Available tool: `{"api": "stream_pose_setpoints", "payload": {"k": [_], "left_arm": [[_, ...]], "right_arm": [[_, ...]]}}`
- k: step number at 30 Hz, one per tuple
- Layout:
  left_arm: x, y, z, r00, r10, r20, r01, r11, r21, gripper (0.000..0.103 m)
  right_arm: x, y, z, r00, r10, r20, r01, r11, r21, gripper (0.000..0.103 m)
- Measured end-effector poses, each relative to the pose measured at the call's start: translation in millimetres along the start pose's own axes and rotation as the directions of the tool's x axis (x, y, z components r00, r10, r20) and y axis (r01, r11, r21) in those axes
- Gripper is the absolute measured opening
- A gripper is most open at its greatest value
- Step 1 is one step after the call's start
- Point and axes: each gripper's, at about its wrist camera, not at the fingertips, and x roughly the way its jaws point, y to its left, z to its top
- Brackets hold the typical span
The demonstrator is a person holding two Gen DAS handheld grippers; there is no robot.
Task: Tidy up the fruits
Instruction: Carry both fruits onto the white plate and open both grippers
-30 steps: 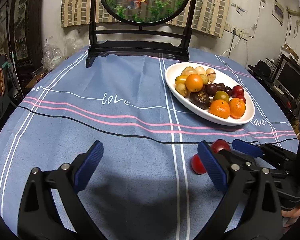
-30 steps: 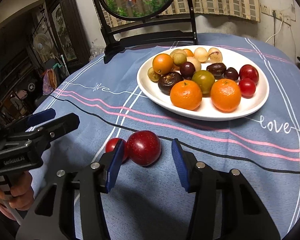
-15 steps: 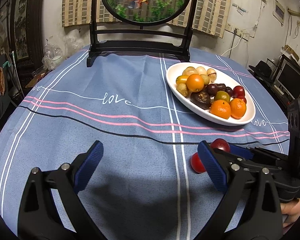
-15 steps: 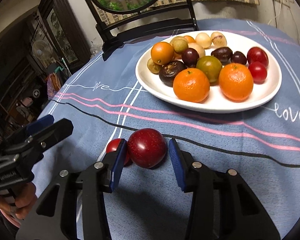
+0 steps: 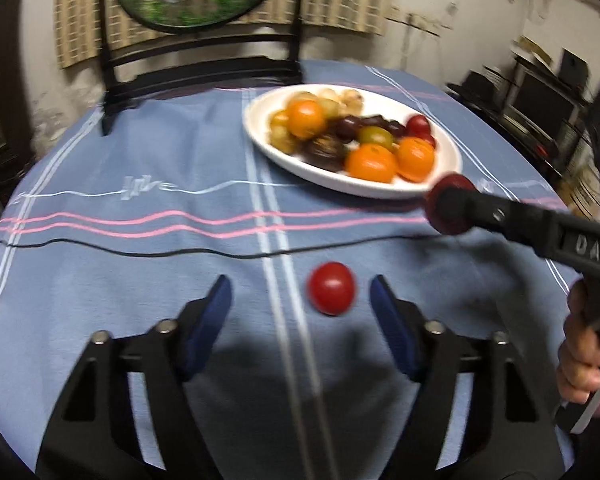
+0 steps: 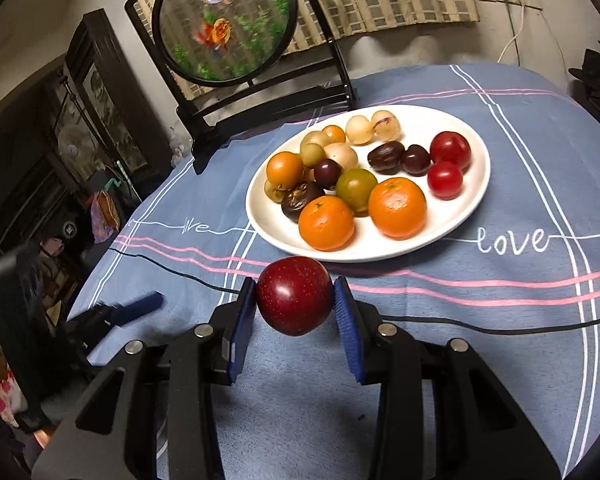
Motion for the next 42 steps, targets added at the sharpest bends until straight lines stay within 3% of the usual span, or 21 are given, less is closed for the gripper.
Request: {"api": "stream_pose_setpoints", "payload": {"k": [8, 17, 35, 38, 42], "left_arm": [[17, -13, 3, 0.999, -0.011, -0.031, 0.013, 0.999, 0.039, 0.044], [35, -15, 1, 0.997, 0.009, -0.080, -0.004, 0.999, 0.054, 0.031], [18, -20, 2, 0.999, 0.005, -0.043, -0.003, 0.999, 0.048, 0.030], [6, -23, 17, 1.000, -0.010, -0.014, 0.011, 0.998, 0.065, 0.030], [0, -20, 62, 0.999, -0.031, 0.030, 0.030, 0.998, 0.055, 0.030]], "right_arm": [[0, 4, 2, 1.000, -0.008, -0.001, 0.008, 1.000, -0.018, 0.040], [-7, 0, 3, 1.000, -0.001, 0.014, 0.001, 1.000, -0.008, 0.040], [-15, 7, -3, 1.000, 0.000, 0.028, 0.001, 1.000, -0.028, 0.040], [-27, 11, 1, 0.998, 0.006, 0.066, -0.002, 0.998, -0.059, 0.040], [-36, 6, 25, 0.991, -0.018, 0.136, 0.030, 0.996, -0.084, 0.040]]}}
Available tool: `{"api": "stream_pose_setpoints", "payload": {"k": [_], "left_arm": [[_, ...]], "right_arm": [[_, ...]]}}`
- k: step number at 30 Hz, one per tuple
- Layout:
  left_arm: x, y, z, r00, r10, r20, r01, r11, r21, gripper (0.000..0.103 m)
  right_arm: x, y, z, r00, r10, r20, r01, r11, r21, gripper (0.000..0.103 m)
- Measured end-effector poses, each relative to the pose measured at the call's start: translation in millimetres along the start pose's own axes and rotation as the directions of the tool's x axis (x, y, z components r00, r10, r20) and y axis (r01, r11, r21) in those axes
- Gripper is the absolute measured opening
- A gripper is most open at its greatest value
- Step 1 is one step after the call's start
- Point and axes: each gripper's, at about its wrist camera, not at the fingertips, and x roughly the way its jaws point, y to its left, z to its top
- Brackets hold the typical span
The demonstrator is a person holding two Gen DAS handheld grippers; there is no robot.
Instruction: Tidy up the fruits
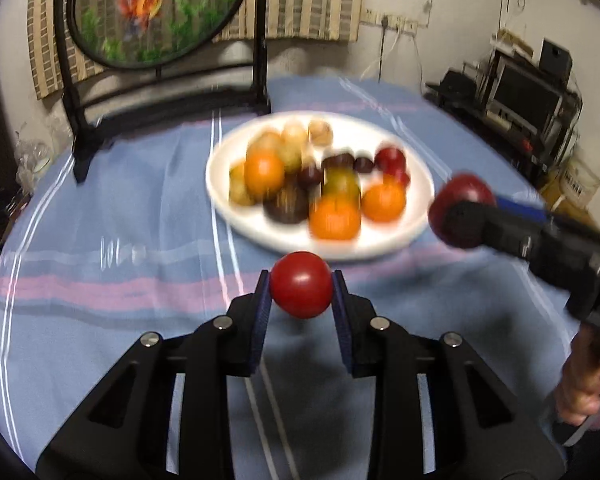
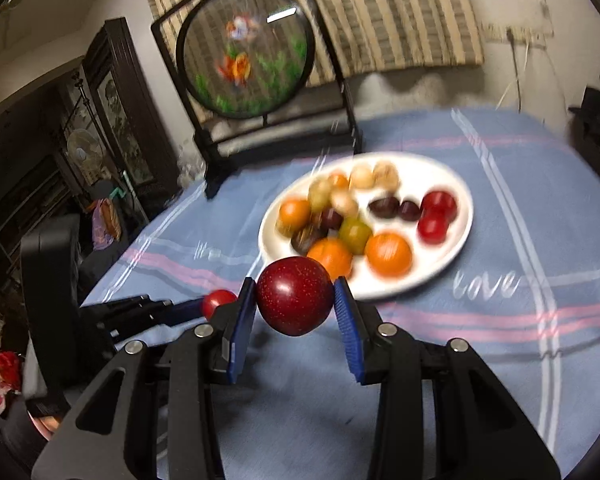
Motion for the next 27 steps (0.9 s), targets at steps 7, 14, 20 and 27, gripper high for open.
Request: {"api": "stream_pose_setpoints", "payload": {"k": [7, 14, 20, 27], "left_arm": [[49, 14, 86, 0.999, 0.023, 0.024, -0.023, 0.999, -0.029, 0.030], [101, 10, 109, 1.000, 0.021, -0.023, -0.022, 0.999, -0.032, 0.030], [110, 11, 110, 0.999, 0.034, -0.030, -0.035, 0.999, -0.033, 0.031], [62, 9, 97, 0.987, 0.143, 0.070, -0.142, 0.990, -0.019, 0.079]], "right_arm": [[49, -45, 40, 0.992, -0.120, 0.032, 0.120, 0.993, 0.001, 0.040], [93, -67, 45, 0.990, -0.136, -0.022, 0.136, 0.991, -0.022, 0.040], [102, -71, 42, 0.992, -0.124, -0.039, 0.123, 0.992, -0.024, 0.040], [69, -60, 41, 0.990, -0.139, -0.003, 0.139, 0.990, -0.033, 0.068]]}}
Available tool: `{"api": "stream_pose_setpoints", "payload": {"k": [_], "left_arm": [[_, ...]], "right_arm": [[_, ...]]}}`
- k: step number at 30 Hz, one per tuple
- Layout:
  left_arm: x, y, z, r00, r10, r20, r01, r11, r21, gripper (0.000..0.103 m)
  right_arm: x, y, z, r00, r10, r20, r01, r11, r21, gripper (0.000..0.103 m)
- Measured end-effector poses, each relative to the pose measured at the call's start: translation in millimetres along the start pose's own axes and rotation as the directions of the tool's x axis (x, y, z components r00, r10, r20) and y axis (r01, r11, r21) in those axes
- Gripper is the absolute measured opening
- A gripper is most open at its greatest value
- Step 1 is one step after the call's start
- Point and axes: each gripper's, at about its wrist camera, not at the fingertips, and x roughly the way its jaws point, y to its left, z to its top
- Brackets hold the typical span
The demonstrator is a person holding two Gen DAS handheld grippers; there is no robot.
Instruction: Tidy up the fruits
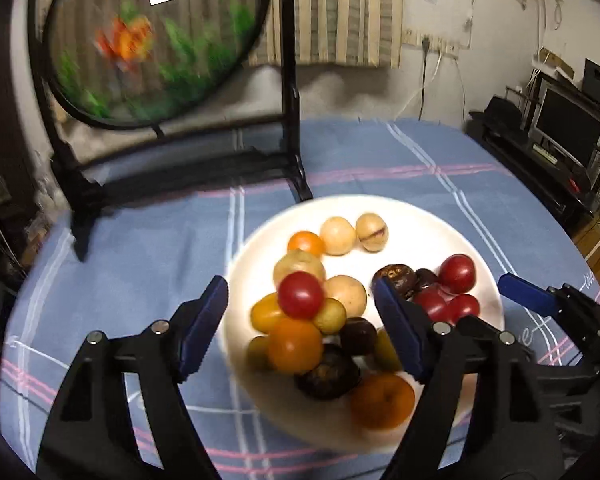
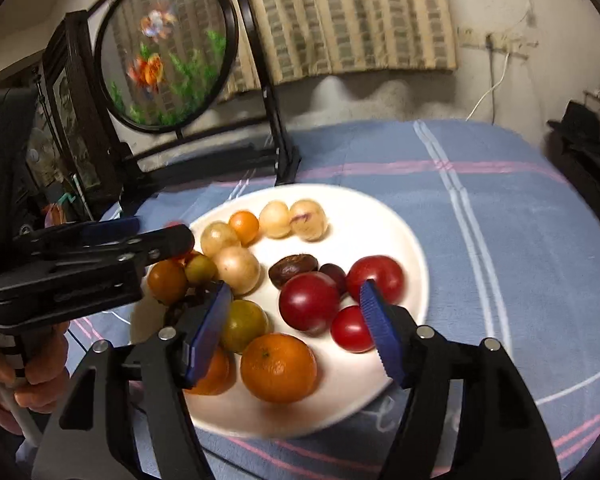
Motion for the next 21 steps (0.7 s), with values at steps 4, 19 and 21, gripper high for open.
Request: {"api": "stream_pose_setpoints", "payload": {"k": [4, 19, 21], "left_arm": [[-49, 2, -15, 0.999, 0.025, 0.043, -0.026, 1.000, 0.011, 0.093], [-145, -1, -128, 0.997, 0.061, 0.051, -0.062, 0.998, 0.005, 0.101], [-143, 2, -131, 0.997, 0.061, 0.046, -0.061, 0.998, -0.003, 0.101]], "right_arm": [[-38, 11, -8, 1.000, 0.003, 0.010, -0.003, 1.000, -0.021, 0.080], [-121, 60, -97, 0.999, -0.021, 0.025, 0.025, 0.984, -0.177, 0.102], [-122, 61, -100, 0.999, -0.029, 0.024, 0.033, 0.983, -0.182, 0.102]]}}
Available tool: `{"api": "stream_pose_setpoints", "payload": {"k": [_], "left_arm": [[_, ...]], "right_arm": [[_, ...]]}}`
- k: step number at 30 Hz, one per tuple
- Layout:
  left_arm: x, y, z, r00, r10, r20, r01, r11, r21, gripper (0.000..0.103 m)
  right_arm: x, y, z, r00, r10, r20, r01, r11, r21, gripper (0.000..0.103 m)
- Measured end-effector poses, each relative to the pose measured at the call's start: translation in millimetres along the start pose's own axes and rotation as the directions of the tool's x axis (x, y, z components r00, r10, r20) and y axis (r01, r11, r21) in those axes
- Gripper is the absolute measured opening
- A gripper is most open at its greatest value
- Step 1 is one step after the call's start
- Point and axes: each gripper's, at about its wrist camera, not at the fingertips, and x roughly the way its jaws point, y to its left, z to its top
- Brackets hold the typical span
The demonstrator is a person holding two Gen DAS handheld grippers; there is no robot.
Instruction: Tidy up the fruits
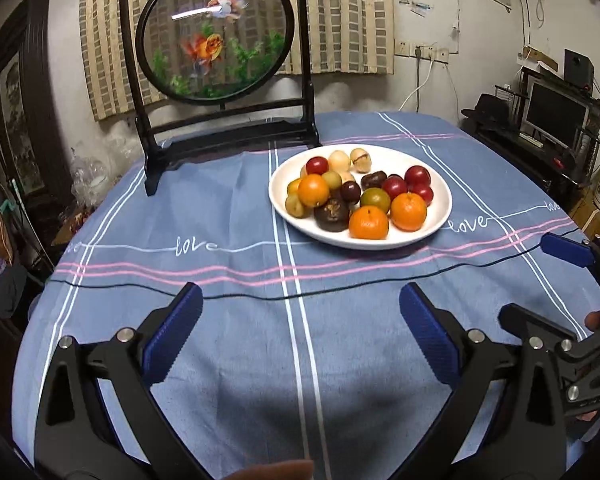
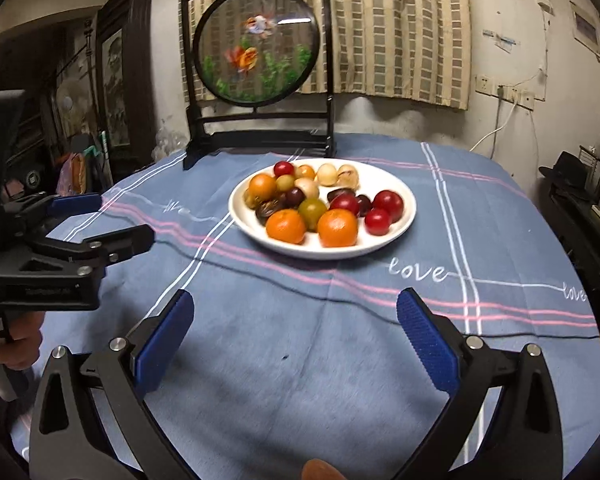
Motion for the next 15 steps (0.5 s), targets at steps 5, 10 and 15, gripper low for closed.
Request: {"api": "stream_pose_setpoints", "payload": {"k": [5, 10, 15], "left_arm": [[3, 2, -9, 1.000, -0.006, -0.010, 0.006, 1.000, -0.002, 0.101], [6, -2, -16, 0.999, -0.027, -0.040, 0.028, 1.000, 0.008, 0.101], [4, -4, -16, 0.999, -0.037, -0.035, 0.037, 0.999, 0.012, 0.101]], "right_arm": [[0, -3, -4, 1.000, -0.026, -0.015, 0.026, 1.000, 0.017, 0.102], [1, -7, -7, 0.998, -0.052, -0.029, 0.052, 0.998, 0.020, 0.102], [2, -7, -8, 0.998, -0.054, -0.040, 0.055, 0.998, 0.020, 0.102]]}}
